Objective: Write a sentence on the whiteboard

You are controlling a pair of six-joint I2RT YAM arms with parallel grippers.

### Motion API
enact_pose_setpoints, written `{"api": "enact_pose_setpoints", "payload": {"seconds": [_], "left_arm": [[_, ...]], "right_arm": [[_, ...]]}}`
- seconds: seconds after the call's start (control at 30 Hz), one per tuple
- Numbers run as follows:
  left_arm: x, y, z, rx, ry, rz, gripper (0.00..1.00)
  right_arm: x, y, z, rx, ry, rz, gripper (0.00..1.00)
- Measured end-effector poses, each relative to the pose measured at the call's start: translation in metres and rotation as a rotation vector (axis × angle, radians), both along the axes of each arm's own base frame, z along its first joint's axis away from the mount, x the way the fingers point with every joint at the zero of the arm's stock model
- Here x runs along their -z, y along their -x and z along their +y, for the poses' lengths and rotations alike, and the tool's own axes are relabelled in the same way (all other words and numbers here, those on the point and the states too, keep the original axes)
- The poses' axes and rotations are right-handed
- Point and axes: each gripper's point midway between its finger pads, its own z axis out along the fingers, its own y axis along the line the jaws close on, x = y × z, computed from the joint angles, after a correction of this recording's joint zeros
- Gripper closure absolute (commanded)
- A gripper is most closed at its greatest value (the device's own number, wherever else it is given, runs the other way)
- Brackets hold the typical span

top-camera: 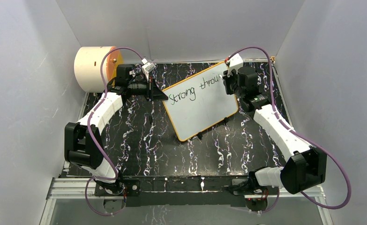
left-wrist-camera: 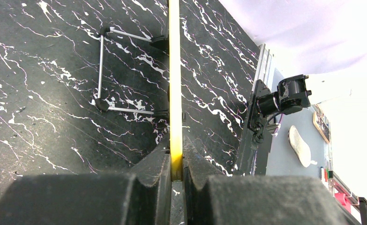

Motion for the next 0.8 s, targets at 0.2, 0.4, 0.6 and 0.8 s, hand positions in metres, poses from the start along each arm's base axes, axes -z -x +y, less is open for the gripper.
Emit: {"api": "enact_pose_setpoints", "payload": {"seconds": [0.2,0.4,0.6,0.8], "left_arm": [[0.0000,0.0000,0.0000,0.000,0.000,0.000,1.00],[0.0000,0.0000,0.0000,0.000,0.000,0.000,1.00],[0.0000,0.0001,0.0000,0.000,0.000,0.000,1.00],[0.0000,0.0001,0.0000,0.000,0.000,0.000,1.00]], "right_arm": [[0.0001,0.0008,0.0024,-0.015,-0.005,0.003,1.00],[0.0013,0.0021,0.0029,-0.019,-0.005,0.009,1.00],[0.0053,0.0061,0.0013,-0.019,0.003,0.030,1.00],[0.0097,0.0097,0.0004,-0.022,0.010,0.050,1.00]]}}
